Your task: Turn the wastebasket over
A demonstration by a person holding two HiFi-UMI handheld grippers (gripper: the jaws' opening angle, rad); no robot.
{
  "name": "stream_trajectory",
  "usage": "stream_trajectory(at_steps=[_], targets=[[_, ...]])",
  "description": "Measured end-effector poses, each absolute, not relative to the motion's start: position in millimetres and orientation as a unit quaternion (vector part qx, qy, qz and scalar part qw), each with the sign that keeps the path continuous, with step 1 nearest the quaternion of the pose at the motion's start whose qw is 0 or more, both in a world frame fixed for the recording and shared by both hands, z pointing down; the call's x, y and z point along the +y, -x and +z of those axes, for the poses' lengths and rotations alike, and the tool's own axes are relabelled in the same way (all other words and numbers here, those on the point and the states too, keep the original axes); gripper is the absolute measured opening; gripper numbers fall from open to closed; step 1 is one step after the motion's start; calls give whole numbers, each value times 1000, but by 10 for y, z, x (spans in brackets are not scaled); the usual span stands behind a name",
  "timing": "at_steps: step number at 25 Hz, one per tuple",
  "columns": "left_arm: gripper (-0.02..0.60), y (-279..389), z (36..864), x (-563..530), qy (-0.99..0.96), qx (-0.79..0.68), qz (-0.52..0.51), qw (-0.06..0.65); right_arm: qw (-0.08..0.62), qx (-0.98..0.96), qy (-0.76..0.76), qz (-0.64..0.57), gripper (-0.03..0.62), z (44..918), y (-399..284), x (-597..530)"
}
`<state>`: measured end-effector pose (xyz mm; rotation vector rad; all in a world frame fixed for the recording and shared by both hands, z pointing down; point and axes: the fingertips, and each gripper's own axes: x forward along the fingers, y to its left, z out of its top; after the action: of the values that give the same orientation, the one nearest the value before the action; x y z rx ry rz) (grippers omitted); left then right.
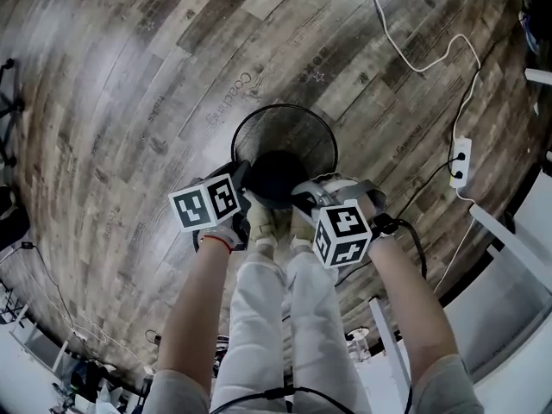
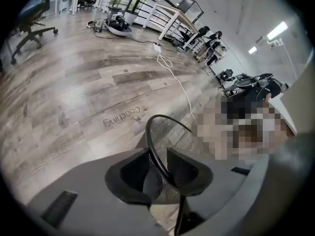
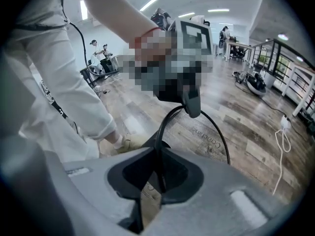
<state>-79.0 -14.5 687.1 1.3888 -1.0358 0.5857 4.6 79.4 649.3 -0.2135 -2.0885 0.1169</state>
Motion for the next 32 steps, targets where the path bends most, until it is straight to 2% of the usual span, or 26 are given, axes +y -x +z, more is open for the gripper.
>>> stream_trajectory(at_steps=[4,12,25,32], targets=[[95,757,6845,-139,-593,-447,250,621,505,-858,83,40,35,6503,-77,854],[95,703,6778,-159,-613,-445,219,615,528,-846,69,-8,37,6550,-149,859],[86,718,6688,-617,-683,-428,180,564,624,-766,30,-153,35,6926,-332,294],[77,921,6837,-406,-669,-435,196,569,621,-765,46,-165,35,7025,-147,452]])
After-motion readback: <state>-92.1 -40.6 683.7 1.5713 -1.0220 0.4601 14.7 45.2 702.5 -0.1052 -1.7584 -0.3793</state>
